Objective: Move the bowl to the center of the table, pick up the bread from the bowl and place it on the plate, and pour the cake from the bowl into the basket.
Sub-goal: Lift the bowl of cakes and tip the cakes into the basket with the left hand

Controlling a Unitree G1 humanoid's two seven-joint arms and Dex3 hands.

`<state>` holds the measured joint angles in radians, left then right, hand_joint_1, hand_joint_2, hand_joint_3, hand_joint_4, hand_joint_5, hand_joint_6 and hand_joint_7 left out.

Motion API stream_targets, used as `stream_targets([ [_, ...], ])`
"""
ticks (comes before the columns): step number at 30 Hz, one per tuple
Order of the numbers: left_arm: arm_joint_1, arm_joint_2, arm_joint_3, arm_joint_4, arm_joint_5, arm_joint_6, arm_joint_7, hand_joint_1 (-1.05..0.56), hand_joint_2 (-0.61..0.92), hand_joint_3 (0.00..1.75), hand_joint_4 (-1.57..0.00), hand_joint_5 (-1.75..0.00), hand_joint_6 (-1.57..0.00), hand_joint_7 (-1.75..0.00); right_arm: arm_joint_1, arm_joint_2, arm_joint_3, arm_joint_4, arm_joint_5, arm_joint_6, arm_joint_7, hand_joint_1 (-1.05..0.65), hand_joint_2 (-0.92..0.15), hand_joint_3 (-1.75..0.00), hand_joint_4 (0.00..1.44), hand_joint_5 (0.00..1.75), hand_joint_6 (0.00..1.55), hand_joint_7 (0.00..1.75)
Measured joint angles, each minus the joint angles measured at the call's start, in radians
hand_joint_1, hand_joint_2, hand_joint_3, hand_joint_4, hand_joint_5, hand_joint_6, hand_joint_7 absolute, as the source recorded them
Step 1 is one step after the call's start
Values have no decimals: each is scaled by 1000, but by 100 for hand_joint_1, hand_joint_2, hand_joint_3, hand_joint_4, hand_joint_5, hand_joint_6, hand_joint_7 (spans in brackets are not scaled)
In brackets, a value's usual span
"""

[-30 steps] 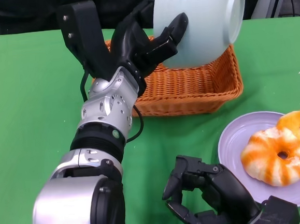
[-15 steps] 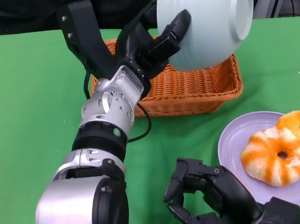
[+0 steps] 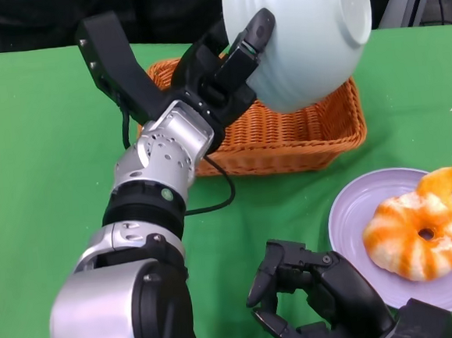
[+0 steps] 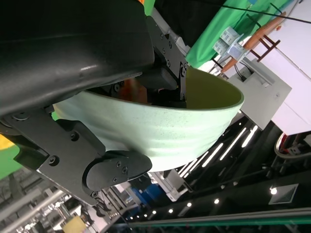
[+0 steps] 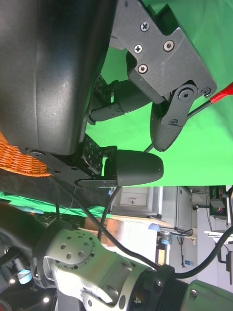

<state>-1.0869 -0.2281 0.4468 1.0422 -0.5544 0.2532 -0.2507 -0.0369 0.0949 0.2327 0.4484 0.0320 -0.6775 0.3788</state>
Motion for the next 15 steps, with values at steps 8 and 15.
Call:
stream_targets([
  [8,-15,9,49,18,-43,35,8,-14,88,76,-67,-174,-63,-160,0,-3,0,4,4,-6,2,-29,-49,-101,73,171,63,144],
  [15,-28,23,75,36,-55,53,8,-14,86,80,-67,-175,-63,-161,0,-4,1,6,4,-6,5,-30,-50,-99,72,172,63,144],
])
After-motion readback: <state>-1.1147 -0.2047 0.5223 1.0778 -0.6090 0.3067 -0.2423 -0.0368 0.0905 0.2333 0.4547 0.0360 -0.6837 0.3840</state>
